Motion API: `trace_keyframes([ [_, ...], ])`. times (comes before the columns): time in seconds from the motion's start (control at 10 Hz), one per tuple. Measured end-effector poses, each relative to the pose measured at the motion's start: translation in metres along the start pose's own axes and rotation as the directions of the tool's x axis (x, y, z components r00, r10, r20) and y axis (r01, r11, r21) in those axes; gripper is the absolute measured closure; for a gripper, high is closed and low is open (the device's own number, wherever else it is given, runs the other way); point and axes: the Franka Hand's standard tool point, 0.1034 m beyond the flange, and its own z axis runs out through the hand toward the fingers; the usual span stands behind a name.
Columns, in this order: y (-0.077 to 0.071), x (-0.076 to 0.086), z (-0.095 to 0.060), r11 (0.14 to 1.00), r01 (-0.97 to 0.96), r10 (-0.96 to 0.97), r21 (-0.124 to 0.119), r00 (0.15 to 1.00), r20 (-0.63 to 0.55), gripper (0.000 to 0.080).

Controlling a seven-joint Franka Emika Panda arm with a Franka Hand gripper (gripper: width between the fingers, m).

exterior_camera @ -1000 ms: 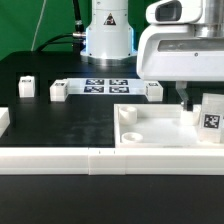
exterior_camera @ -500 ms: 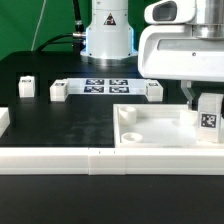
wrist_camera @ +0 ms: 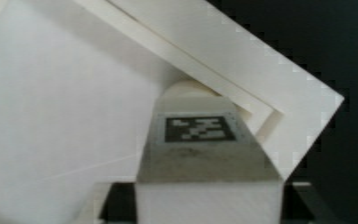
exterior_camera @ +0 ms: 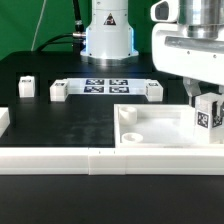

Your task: Assemble one leg

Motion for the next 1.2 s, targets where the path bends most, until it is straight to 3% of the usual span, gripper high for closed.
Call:
trace_keyframes([
  [0.4, 0.0005, -0.0009, 0.0004, 0.926, -0.377, 0.377, -0.001, 0.926, 0.003, 0.0509],
  [0.7, -0.0008, -0.0036, 0.0007, 0.733, -0.680, 0.680, 0.005, 0.733, 0.009, 0.0509],
  [0.8, -0.0008, -0.0039, 0.0004, 0.695, -0.719, 0.719, 0.009, 0.695, 0.003, 0.0509],
  [1.2, -0.0006, -0.0020, 0.0001, 0.672, -0.740, 0.740, 0.023, 0.672, -0.008, 0.0508],
])
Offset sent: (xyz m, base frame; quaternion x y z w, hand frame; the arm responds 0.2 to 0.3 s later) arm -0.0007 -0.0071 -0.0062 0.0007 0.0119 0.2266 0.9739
